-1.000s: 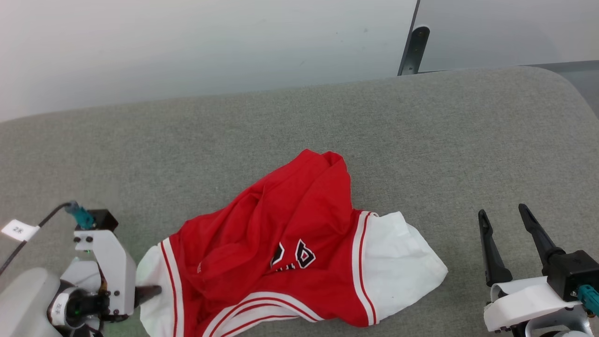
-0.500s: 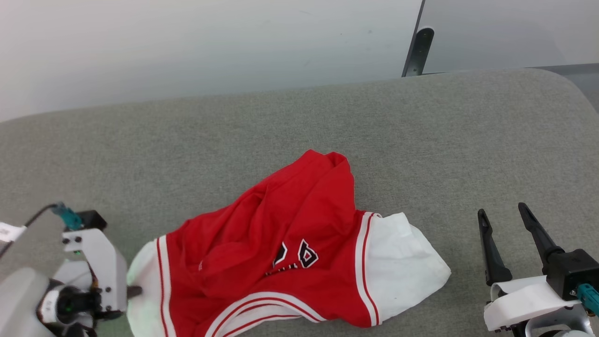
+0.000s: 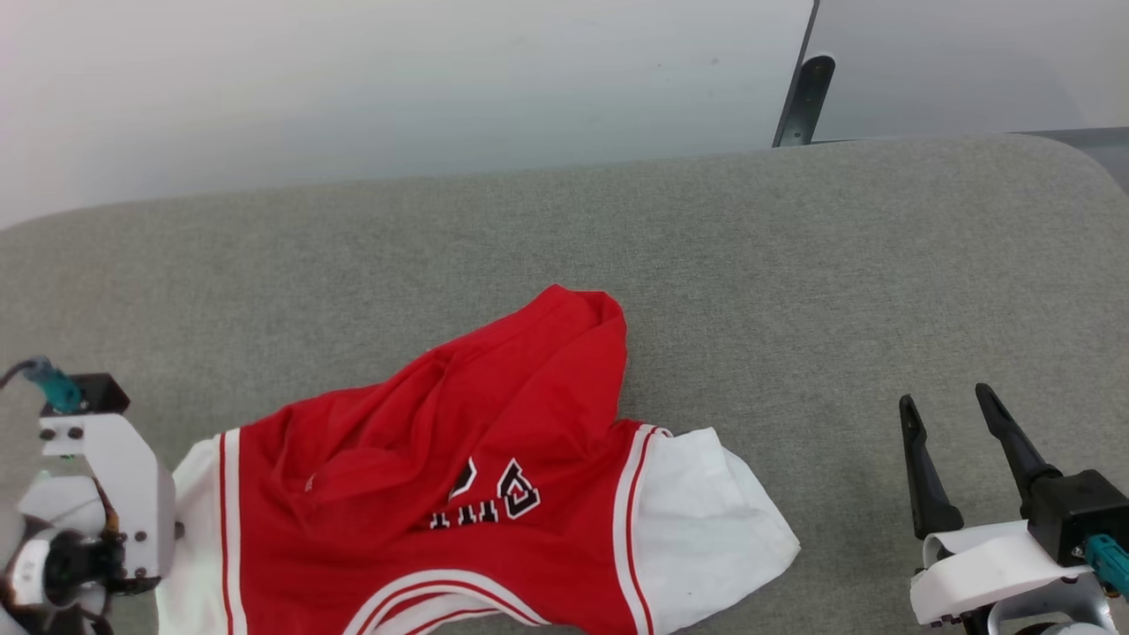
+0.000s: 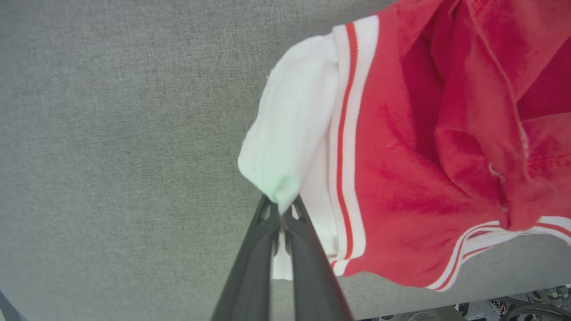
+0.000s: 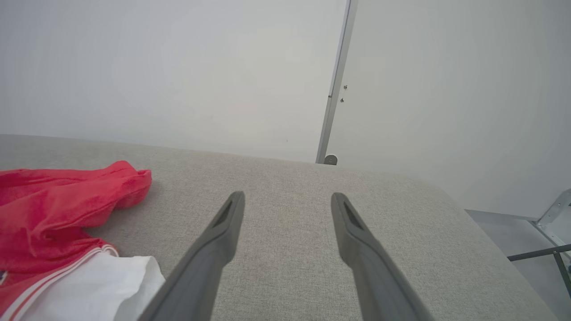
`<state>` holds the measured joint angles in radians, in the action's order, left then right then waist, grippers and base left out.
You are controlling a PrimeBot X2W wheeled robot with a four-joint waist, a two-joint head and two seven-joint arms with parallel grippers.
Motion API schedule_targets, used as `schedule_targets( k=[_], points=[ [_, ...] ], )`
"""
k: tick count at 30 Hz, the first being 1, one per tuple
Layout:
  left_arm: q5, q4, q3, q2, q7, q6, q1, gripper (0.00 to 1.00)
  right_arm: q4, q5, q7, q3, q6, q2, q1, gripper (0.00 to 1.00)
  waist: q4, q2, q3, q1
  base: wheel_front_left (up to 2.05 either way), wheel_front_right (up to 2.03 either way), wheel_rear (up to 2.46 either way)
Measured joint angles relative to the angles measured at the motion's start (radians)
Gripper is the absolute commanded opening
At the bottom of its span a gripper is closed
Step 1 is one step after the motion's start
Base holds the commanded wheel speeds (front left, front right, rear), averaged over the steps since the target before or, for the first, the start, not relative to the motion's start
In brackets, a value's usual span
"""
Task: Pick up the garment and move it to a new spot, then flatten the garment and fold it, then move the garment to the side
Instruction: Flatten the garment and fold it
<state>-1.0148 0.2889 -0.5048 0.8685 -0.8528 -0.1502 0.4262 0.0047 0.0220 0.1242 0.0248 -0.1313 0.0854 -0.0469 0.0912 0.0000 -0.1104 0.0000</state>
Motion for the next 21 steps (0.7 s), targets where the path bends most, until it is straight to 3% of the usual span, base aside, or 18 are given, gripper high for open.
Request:
schedule_targets(
  k=[2,3,4,11,21],
  points=[
    [0.000,0.000,0.001,-0.011,0.014,-0.010,-0.008,0.54,0.005,0.000,0.000,-0.001,0.000,-0.001,0.000,1.00,-0.002,0.0000,-0.002,0.0000,0.00,0.00,0.00],
    [0.000,0.004,0.002,-0.020,0.023,-0.015,-0.013,0.90,0.007,0.000,0.002,-0.002,0.000,-0.001,0.000,1.00,-0.003,0.0000,-0.002,0.0000,0.00,0.00,0.00],
    [-0.001,0.008,0.001,-0.029,0.031,-0.016,-0.018,1.00,0.009,0.000,0.002,-0.004,0.000,-0.002,-0.001,1.00,-0.004,0.0000,-0.002,0.0000,0.00,0.00,0.00],
    [-0.005,0.034,0.012,-0.061,0.109,0.007,-0.025,1.00,0.021,0.002,-0.003,-0.023,0.000,0.002,-0.004,1.00,-0.006,0.0000,0.014,0.0000,0.00,0.00,0.00],
    [-0.011,-0.043,0.013,-0.034,0.162,0.035,-0.129,1.00,0.019,0.005,-0.015,-0.034,0.000,0.014,0.016,1.00,-0.016,0.0000,0.086,0.0000,0.00,0.00,0.00]
  ],
)
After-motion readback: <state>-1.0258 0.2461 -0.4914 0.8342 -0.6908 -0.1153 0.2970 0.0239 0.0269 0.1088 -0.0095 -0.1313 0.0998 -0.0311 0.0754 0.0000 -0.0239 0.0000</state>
